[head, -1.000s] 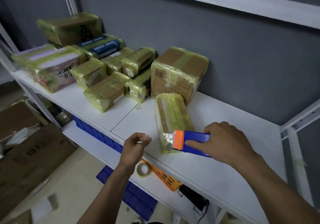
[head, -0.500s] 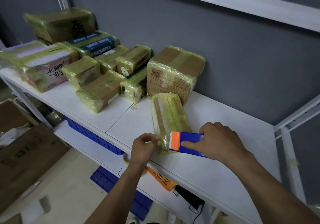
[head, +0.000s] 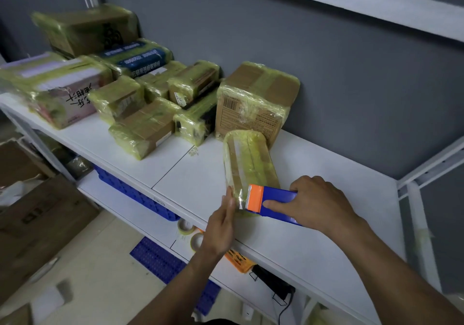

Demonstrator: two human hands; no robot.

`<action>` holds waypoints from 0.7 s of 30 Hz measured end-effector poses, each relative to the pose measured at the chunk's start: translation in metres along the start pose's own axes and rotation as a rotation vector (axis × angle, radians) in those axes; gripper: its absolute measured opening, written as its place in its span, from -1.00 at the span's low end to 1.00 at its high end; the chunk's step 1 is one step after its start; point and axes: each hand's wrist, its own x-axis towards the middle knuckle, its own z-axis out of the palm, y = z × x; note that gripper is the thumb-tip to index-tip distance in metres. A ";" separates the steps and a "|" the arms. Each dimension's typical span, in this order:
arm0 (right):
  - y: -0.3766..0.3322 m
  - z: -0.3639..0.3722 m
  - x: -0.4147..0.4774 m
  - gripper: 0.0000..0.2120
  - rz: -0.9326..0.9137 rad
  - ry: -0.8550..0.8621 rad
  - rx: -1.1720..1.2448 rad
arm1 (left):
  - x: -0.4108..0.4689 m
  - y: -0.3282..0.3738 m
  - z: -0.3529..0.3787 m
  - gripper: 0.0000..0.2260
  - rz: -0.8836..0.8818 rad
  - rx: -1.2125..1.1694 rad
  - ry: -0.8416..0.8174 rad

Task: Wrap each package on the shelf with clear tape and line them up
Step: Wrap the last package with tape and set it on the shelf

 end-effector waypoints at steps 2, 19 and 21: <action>0.002 0.001 0.000 -0.36 -0.005 -0.009 0.013 | 0.001 -0.005 -0.002 -0.50 0.041 0.104 -0.038; 0.010 0.005 -0.001 -0.42 -0.014 0.010 0.072 | 0.049 0.020 -0.061 -0.72 0.817 0.601 -0.069; 0.012 0.006 -0.005 -0.40 -0.010 0.041 0.129 | 0.049 0.016 -0.061 -0.75 0.814 0.576 -0.024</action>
